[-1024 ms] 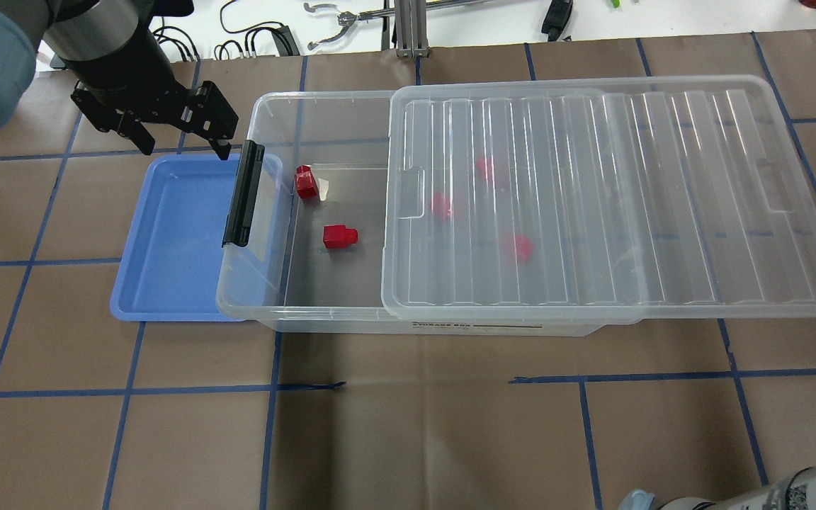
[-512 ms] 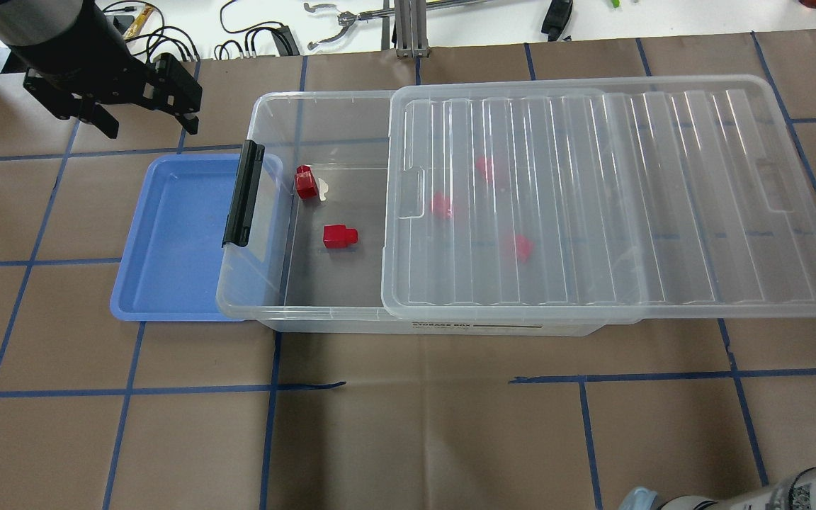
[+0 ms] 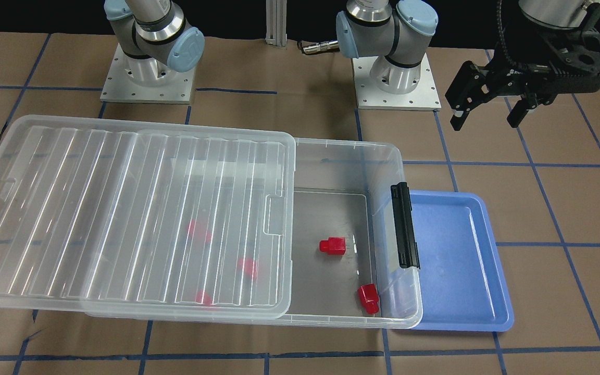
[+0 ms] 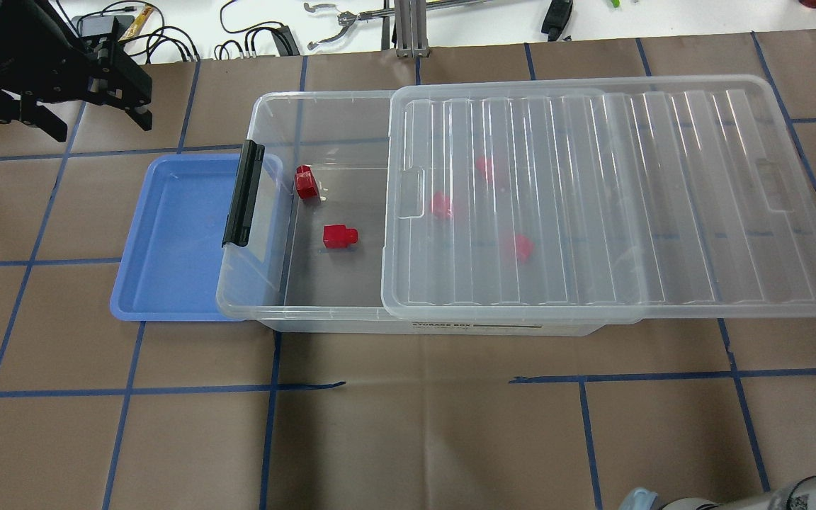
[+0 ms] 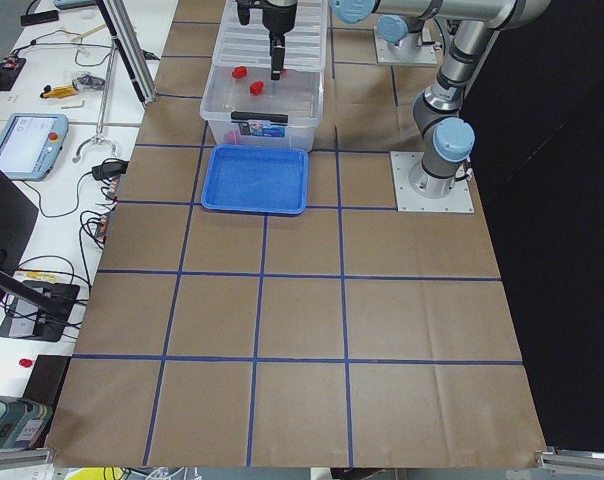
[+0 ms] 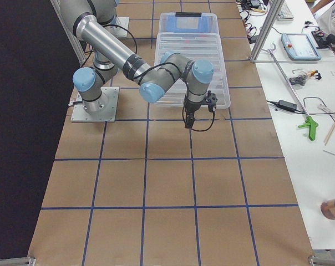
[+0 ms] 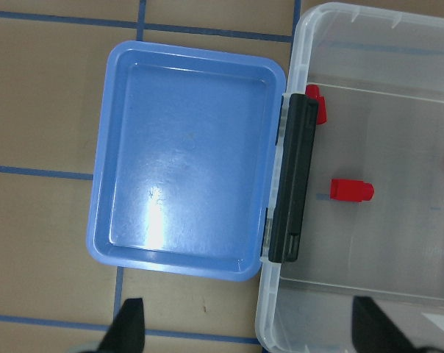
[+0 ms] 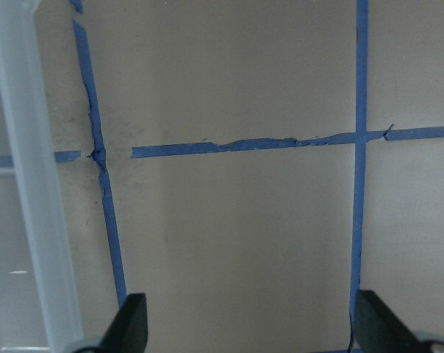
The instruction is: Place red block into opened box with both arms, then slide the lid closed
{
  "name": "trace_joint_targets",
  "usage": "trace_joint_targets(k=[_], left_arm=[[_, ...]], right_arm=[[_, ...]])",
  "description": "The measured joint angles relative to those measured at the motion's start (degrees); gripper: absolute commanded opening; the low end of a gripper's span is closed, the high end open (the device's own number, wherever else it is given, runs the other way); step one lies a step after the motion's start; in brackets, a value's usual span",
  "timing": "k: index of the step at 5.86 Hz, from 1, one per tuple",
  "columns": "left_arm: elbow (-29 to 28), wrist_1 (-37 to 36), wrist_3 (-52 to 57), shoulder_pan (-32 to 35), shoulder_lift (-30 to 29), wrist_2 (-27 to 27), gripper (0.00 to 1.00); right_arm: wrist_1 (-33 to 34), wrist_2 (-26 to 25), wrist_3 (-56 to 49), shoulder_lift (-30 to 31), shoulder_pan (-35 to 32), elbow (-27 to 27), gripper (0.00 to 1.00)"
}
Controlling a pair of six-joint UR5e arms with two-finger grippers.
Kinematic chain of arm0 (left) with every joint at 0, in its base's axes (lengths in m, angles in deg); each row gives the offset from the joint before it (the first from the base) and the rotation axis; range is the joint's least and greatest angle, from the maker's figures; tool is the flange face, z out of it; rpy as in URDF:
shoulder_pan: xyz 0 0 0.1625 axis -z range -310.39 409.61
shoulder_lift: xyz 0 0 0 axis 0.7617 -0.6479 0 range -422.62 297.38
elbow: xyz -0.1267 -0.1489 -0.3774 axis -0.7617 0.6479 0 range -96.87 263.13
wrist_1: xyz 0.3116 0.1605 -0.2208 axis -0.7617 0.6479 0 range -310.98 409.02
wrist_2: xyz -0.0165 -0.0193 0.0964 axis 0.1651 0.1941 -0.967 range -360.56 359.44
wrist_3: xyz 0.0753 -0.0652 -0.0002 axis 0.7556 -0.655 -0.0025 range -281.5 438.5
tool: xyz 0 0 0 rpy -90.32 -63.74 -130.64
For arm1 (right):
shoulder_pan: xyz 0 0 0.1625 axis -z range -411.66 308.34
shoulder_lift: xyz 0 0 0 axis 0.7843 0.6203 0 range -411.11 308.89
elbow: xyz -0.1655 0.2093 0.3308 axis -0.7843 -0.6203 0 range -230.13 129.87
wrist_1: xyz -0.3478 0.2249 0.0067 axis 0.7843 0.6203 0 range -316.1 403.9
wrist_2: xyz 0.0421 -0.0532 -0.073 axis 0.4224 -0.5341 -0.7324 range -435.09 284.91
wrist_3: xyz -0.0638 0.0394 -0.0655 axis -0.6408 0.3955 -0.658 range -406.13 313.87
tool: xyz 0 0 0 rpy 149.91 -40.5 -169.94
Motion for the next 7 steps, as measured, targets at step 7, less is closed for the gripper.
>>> trace_joint_targets(k=[7], left_arm=[[0.4, -1.9, -5.7, 7.0, -4.8, 1.7, 0.99]], right_arm=[[0.0, 0.6, 1.8, 2.0, -4.8, 2.1, 1.0]])
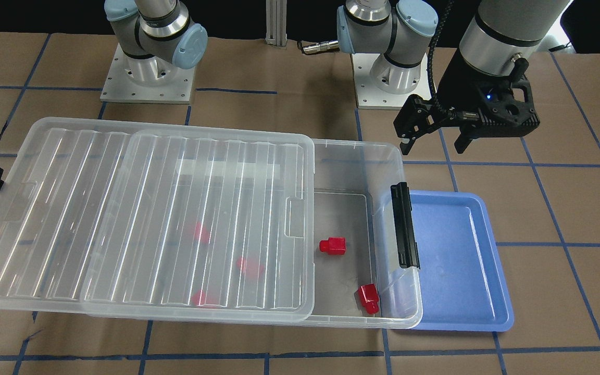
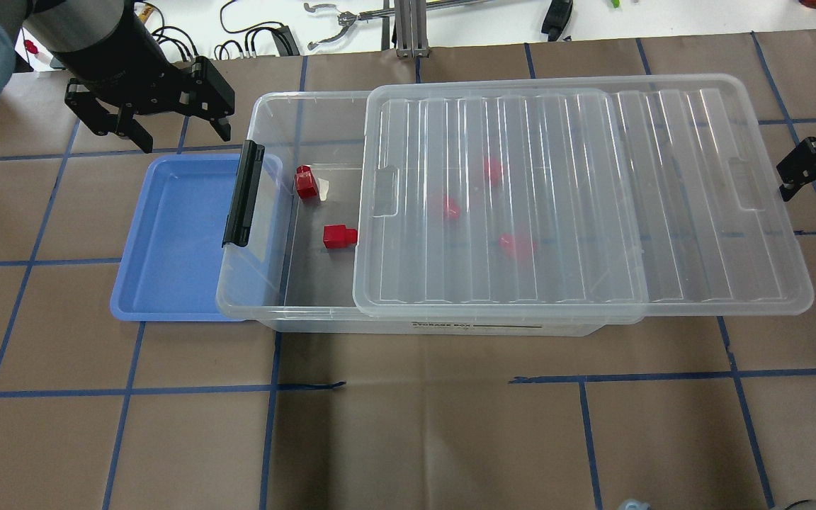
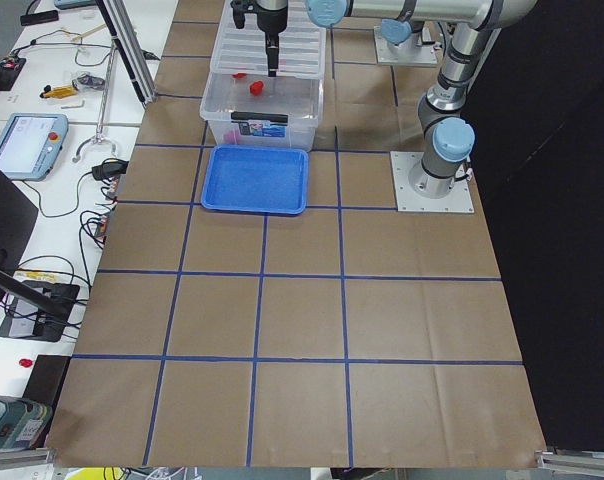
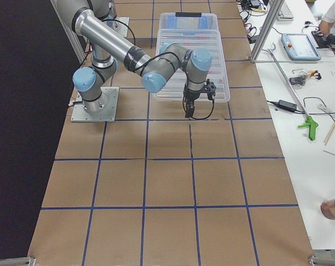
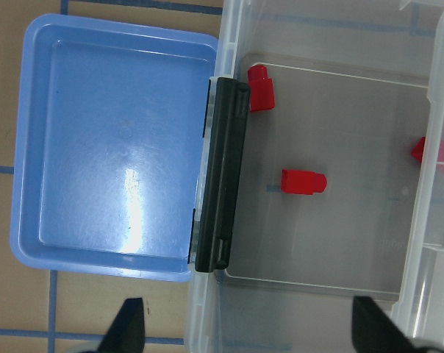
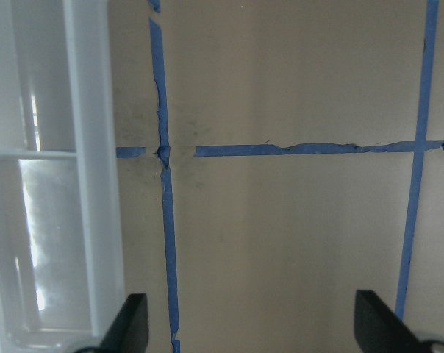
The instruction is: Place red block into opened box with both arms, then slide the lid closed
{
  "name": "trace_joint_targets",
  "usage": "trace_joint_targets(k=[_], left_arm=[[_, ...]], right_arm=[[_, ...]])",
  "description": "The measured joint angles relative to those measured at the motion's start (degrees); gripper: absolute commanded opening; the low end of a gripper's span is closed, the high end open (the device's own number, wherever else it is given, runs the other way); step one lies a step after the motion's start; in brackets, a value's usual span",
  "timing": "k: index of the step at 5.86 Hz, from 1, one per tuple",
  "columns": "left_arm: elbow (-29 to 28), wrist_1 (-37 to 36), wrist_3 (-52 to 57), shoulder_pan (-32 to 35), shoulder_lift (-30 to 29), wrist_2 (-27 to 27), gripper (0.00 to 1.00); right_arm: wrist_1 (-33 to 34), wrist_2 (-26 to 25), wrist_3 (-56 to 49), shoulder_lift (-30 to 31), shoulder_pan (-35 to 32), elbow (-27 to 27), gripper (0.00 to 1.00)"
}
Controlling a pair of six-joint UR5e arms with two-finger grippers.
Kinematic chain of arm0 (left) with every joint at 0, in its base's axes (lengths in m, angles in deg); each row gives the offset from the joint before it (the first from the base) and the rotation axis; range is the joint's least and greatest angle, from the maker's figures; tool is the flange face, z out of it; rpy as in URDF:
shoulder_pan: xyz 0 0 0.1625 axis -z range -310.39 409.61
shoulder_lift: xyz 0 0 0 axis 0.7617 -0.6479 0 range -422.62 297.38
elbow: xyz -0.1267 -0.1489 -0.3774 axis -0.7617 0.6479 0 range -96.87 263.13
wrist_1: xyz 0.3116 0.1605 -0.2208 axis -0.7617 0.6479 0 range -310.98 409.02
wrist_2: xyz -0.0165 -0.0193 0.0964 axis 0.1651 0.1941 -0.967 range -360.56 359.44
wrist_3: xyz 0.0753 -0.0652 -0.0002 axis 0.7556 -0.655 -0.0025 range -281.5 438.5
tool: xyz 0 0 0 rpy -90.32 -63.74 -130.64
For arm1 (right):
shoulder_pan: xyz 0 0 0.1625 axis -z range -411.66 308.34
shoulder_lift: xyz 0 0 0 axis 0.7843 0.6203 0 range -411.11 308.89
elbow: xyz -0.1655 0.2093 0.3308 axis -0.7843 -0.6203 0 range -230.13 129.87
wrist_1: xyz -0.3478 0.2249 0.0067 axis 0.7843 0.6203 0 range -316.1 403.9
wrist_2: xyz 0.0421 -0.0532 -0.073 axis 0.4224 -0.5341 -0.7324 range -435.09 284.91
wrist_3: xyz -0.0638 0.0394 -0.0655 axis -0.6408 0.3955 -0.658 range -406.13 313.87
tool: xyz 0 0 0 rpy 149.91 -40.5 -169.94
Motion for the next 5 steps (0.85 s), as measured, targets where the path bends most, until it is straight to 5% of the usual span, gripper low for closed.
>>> trace_joint_targets(k=[5], left_arm=[[0.4, 0.6, 0.3, -0.9, -0.8, 0.2, 0.99]], right_arm=[[0.0, 0.4, 4.7, 1.3, -4.8, 1.6, 1.0]])
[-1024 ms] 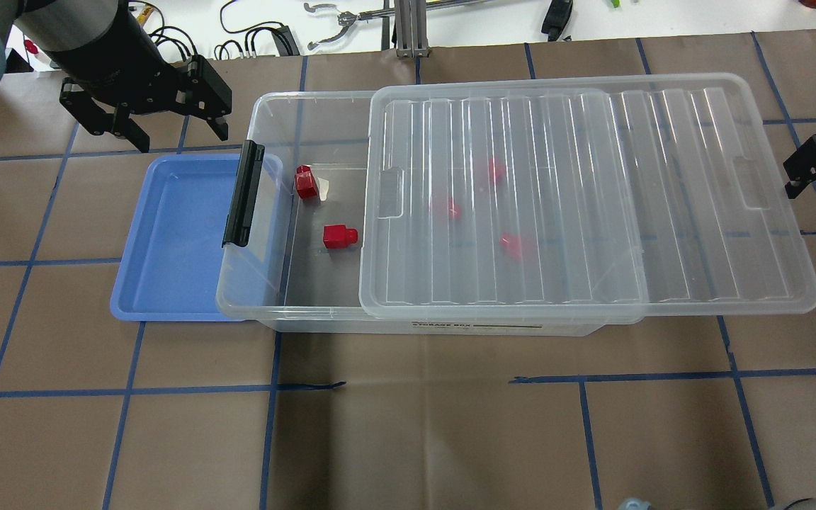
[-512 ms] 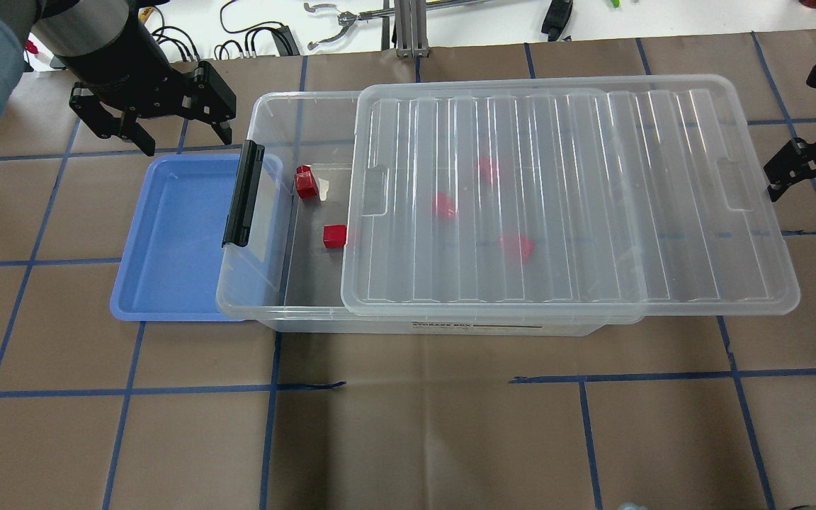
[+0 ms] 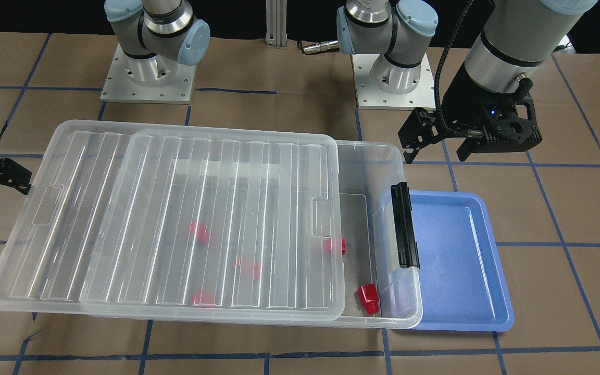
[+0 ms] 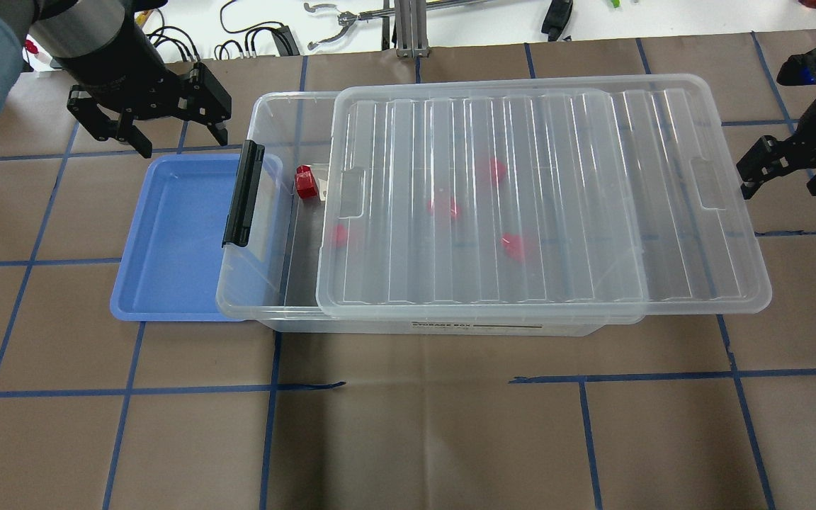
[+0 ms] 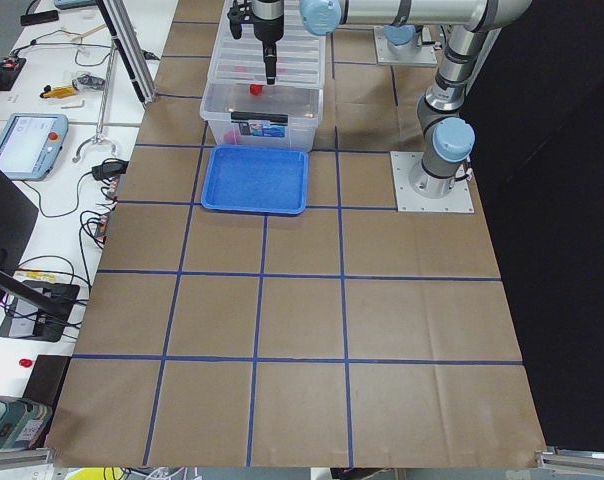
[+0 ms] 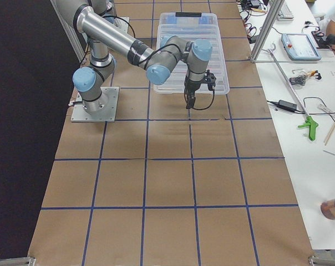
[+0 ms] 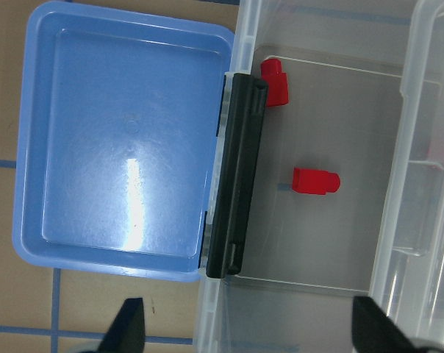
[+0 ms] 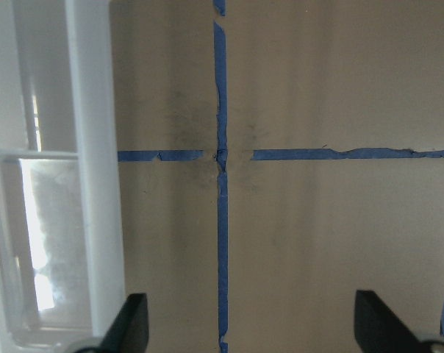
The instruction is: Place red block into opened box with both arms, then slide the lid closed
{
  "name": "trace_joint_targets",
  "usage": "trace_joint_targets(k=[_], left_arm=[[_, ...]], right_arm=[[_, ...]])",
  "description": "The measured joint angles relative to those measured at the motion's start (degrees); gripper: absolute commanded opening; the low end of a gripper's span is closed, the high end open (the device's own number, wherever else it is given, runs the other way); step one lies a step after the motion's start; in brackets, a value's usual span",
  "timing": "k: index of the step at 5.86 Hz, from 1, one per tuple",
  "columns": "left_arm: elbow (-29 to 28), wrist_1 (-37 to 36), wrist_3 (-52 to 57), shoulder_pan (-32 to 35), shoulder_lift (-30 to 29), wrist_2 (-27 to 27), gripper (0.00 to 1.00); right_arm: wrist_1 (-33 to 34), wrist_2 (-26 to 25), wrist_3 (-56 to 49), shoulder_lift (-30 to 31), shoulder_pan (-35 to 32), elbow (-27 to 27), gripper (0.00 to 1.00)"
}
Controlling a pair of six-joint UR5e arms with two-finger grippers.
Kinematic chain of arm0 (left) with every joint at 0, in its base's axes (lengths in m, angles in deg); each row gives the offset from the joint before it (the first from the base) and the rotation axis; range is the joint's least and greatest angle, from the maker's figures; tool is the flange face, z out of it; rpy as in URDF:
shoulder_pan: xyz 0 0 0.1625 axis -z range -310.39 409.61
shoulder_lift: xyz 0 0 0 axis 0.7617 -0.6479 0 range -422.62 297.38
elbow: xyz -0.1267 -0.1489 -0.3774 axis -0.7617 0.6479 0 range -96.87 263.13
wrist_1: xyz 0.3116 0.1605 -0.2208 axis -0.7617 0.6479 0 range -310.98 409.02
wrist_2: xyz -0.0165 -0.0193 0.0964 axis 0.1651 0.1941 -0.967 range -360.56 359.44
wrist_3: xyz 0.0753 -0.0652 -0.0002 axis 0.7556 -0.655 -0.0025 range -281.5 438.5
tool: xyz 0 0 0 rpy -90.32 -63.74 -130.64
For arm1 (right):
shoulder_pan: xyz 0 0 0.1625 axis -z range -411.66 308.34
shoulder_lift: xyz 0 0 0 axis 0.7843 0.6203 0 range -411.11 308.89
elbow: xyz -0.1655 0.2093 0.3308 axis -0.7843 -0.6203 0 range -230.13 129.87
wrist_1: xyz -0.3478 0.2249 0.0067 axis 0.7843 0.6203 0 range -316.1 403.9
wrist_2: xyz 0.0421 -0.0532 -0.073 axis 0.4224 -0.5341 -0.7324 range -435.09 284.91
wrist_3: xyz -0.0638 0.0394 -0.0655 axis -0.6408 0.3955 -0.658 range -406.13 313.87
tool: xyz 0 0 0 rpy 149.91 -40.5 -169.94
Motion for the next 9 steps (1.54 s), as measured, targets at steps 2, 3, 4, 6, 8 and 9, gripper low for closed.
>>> trace_joint_targets(k=[2, 3, 4, 6, 8, 9], left_arm=[[0.6, 1.1, 0.1, 0.1, 1.0, -0.3, 0.99], [1.1, 1.1, 0.0, 0.0, 1.4, -0.2, 0.99], [1.0, 0.9, -0.4, 0.0, 1.0, 0.1, 0.99], [0.1, 0.8, -0.7, 0.0, 0.1, -0.4, 0.99], [-0.4, 1.9, -0.6, 0.1, 0.7, -0.7, 0.99], [-0.8, 3.0, -0.3, 0.3, 1.0, -1.6, 0.99]], right_arm=[[0.1, 1.4, 2.1, 0.7, -1.1, 1.3, 1.0], [0.1, 1.7, 3.7, 0.9, -2.7, 1.5, 1.0], [0.0, 1.8, 5.0, 0.9, -4.0, 1.5, 1.0], [0.0, 2.7, 6.6, 1.0, -5.3, 1.6, 1.0], [0.1, 3.0, 8.4, 0.9, -7.6, 1.6, 1.0], [0.1, 3.0, 9.5, 0.9, -8.6, 1.5, 1.0]])
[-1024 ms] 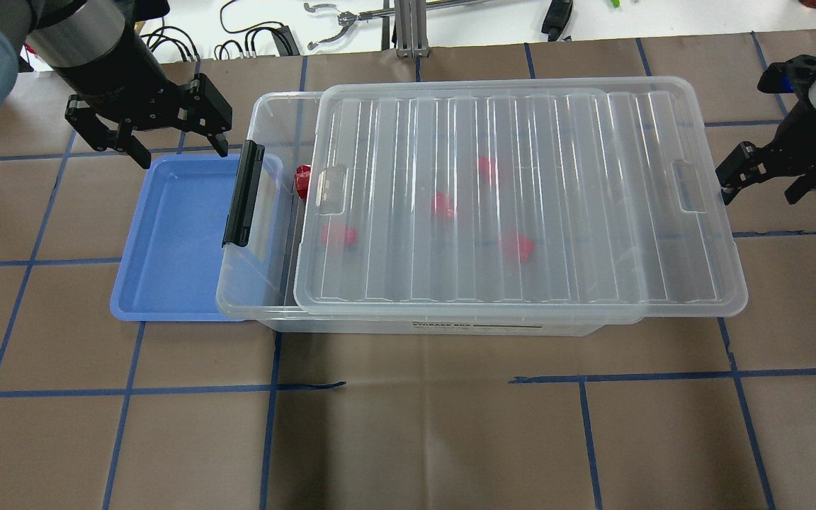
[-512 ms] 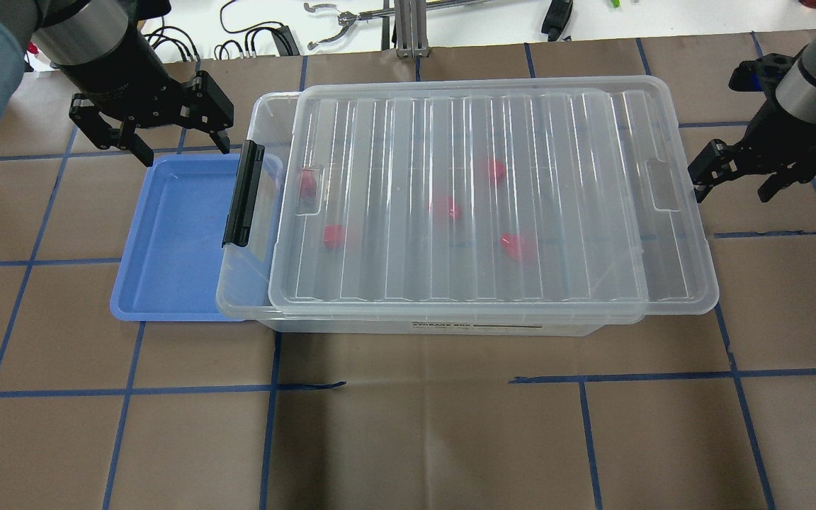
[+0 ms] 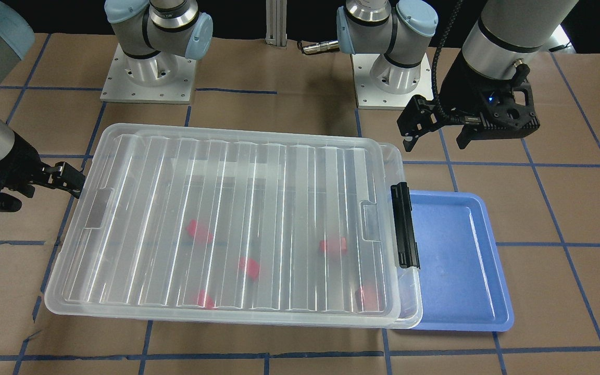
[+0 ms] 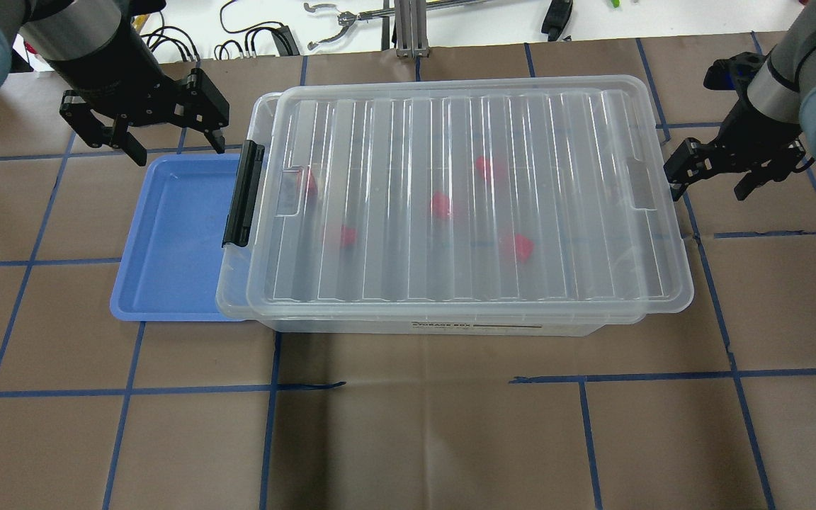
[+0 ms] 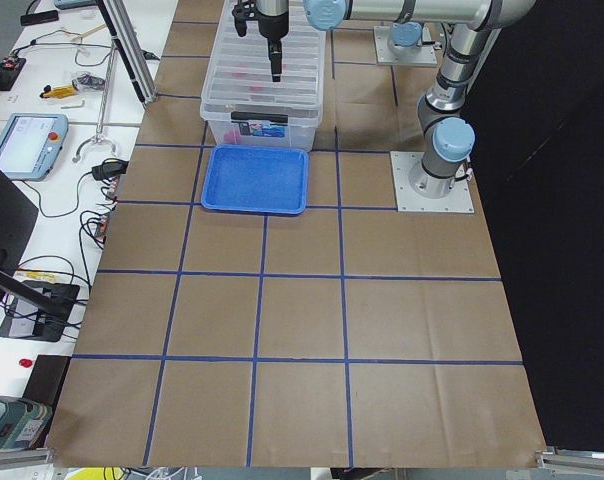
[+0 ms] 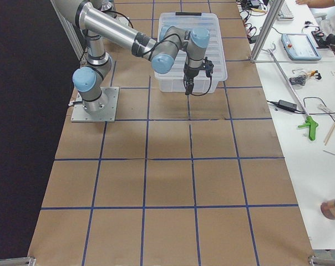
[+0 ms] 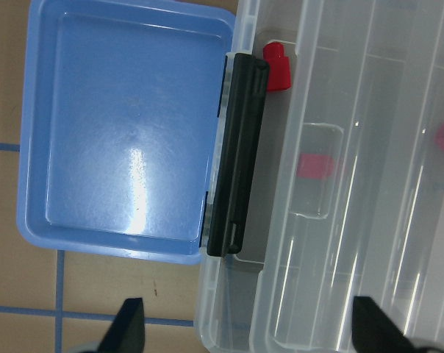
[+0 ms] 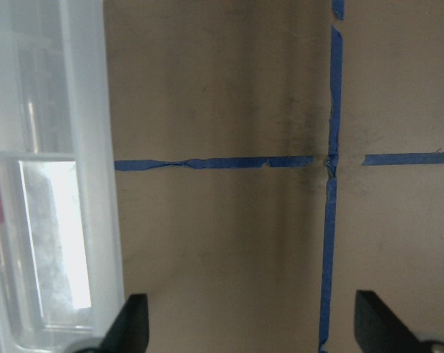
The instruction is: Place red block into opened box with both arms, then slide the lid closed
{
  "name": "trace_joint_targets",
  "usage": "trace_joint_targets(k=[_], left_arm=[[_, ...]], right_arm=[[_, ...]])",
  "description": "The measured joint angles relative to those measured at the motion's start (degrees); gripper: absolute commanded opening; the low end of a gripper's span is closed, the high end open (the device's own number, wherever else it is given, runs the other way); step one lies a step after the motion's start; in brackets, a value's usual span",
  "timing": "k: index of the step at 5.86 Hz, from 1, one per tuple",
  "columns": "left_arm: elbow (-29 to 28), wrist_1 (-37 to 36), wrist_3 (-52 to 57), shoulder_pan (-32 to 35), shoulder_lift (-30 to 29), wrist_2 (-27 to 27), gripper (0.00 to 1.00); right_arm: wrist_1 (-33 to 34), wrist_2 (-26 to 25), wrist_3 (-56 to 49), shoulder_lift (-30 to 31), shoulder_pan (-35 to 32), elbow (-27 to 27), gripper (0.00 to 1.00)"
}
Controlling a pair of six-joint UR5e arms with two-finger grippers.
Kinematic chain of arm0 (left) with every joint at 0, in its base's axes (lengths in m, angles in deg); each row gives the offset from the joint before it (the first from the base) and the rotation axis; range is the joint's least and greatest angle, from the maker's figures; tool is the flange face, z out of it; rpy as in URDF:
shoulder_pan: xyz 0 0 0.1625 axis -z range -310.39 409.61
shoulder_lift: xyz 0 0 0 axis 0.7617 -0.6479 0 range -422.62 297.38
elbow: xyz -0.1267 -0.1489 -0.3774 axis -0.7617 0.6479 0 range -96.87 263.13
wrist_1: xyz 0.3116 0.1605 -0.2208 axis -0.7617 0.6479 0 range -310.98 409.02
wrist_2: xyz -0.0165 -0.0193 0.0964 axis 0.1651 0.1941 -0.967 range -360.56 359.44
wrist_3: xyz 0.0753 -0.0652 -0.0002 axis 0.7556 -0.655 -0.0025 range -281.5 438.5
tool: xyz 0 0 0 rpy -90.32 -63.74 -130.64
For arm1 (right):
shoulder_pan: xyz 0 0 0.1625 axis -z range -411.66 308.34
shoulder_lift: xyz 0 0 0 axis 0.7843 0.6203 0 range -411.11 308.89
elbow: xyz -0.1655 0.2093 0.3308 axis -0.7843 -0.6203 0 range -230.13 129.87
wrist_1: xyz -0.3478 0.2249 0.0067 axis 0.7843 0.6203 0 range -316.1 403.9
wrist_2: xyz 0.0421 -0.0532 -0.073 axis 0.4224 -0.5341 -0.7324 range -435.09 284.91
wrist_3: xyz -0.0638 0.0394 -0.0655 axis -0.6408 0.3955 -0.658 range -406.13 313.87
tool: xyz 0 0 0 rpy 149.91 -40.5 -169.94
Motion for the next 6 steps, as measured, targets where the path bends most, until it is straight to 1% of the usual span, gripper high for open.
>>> trace_joint_targets(k=[1, 2, 3, 5, 6], left_arm=[[-1.5, 0.8, 0.4, 0.4, -0.1, -1.1, 0.99], [-3.3, 3.1, 0.5, 1.5, 0.5, -1.4, 0.99], [-4.0, 5.7, 0.6, 2.6, 2.1, -1.4, 0.99], [-3.8, 7.0, 0.6, 4.3, 3.9, -1.2, 0.99], [-4.0, 6.9, 0.7, 5.1, 4.3, -0.2, 0.99]], right_arm=[[0.0, 0.0, 0.5, 0.0, -0.6, 0.0, 1.0], [-0.1, 0.6, 1.3, 0.0, -1.1, 0.1, 1.0], [-0.1, 1.3, 2.4, 0.0, -1.7, 0.1, 1.0], [-0.2, 1.5, 2.5, 0.2, -2.1, -0.9, 1.0], [-0.9, 1.2, 2.5, 1.3, -2.2, -2.3, 1.0]])
